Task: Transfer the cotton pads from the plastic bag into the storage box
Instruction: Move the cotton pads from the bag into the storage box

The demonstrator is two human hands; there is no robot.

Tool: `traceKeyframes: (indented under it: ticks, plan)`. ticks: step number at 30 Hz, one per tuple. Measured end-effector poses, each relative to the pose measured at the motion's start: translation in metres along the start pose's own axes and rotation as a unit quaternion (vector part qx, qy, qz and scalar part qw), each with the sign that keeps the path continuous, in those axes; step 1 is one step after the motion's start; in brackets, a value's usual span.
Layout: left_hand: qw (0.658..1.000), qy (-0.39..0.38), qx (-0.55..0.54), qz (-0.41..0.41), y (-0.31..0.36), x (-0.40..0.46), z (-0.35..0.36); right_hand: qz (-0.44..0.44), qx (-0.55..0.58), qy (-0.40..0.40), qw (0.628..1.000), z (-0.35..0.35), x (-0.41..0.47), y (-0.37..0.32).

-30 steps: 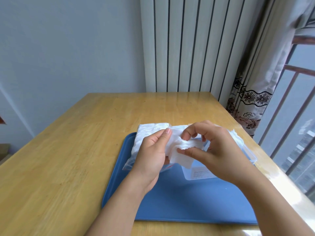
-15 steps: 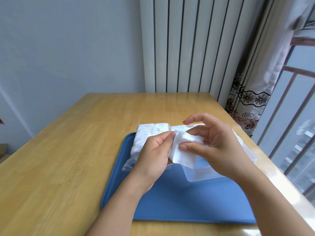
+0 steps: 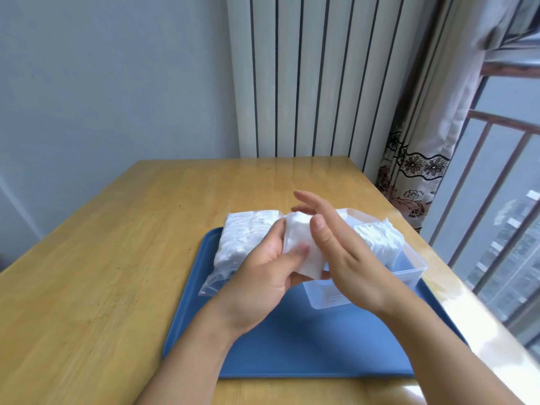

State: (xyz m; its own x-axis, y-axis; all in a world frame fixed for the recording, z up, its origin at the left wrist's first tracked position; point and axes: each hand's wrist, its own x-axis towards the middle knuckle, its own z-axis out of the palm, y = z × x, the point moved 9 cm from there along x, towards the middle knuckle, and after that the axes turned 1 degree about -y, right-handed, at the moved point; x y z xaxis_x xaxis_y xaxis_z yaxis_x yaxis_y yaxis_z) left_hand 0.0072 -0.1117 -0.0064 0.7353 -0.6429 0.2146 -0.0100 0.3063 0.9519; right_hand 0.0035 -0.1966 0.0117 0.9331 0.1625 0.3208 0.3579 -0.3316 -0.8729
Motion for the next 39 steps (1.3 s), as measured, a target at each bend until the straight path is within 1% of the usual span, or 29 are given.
traceKeyframes:
  ticks: [2,4,5,7,8,10,12,14,18,20,22,23,24,26,29,30,32,33,35,36,37,38,39]
  plan:
    - [0.997,0.052,0.046,0.016,0.001,0.001,-0.011,0.006,0.016,-0.007,1.0,-0.012,0.002,-0.002]
    - [0.991,0.105,0.073,0.032,0.003,0.001,-0.019,-0.007,-0.034,-0.005,0.999,-0.023,0.003,-0.008]
    - [0.988,0.128,0.076,0.041,0.004,0.001,-0.023,-0.006,-0.039,-0.001,0.999,-0.028,0.004,-0.009]
    - [0.982,0.16,0.079,0.056,0.006,0.0,-0.027,0.035,0.005,0.021,0.999,-0.038,0.004,-0.002]
    - [0.98,0.171,0.082,0.063,0.006,0.0,-0.028,0.068,0.024,0.046,0.996,-0.046,0.003,0.006]
    - [0.973,0.193,0.102,0.07,0.008,-0.002,-0.03,0.127,0.033,0.132,0.983,-0.069,0.001,0.026]
    - [0.965,0.208,0.141,0.071,0.009,-0.004,-0.032,0.165,-0.042,0.199,0.965,-0.087,-0.002,0.04]
    - [0.958,0.203,0.189,0.068,0.01,-0.004,-0.032,0.186,-0.146,0.21,0.949,-0.089,-0.003,0.044]
    - [0.954,0.136,0.266,0.014,-0.002,-0.002,-0.021,0.189,-0.313,0.22,0.905,-0.086,-0.003,0.045]
    - [0.937,0.096,0.335,-0.013,-0.011,-0.002,-0.014,0.198,-0.373,0.225,0.878,-0.087,-0.001,0.049]
    - [0.906,0.06,0.419,-0.027,-0.02,-0.002,-0.01,0.206,-0.421,0.228,0.854,-0.089,0.001,0.051]
    - [0.895,0.049,0.443,-0.03,-0.024,-0.001,-0.01,0.209,-0.439,0.229,0.843,-0.09,0.002,0.051]
    - [0.892,0.045,0.449,-0.031,-0.026,-0.001,-0.01,0.208,-0.452,0.228,0.837,-0.09,0.003,0.051]
    - [0.898,0.045,0.436,-0.032,-0.028,0.0,-0.012,0.198,-0.45,0.224,0.842,-0.089,0.004,0.051]
    - [0.907,0.048,0.417,-0.026,-0.027,0.002,-0.012,0.179,-0.383,0.238,0.875,-0.089,0.001,0.048]
    - [0.911,0.051,0.409,-0.022,-0.026,0.002,-0.011,0.161,-0.361,0.249,0.884,-0.09,0.0,0.043]
    - [0.923,0.059,0.38,-0.013,-0.022,0.001,-0.01,0.094,-0.319,0.255,0.908,-0.089,0.001,0.026]
    - [0.931,0.066,0.36,-0.009,-0.018,0.001,-0.01,0.069,-0.294,0.238,0.923,-0.084,0.003,0.022]
    - [0.943,0.084,0.322,0.005,-0.008,-0.001,-0.013,0.065,-0.271,0.165,0.946,-0.067,0.009,0.028]
    - [0.946,0.095,0.308,0.026,0.001,-0.002,-0.014,0.067,-0.297,0.138,0.943,-0.058,0.01,0.032]
    - [0.946,0.115,0.295,0.064,0.014,-0.005,-0.018,0.057,-0.329,0.131,0.934,-0.053,0.011,0.032]
    - [0.941,0.15,0.281,0.117,0.032,-0.011,-0.026,0.033,-0.344,0.146,0.927,-0.051,0.011,0.027]
    - [0.929,0.188,0.268,0.172,0.05,-0.019,-0.037,-0.003,-0.328,0.168,0.93,-0.05,0.009,0.017]
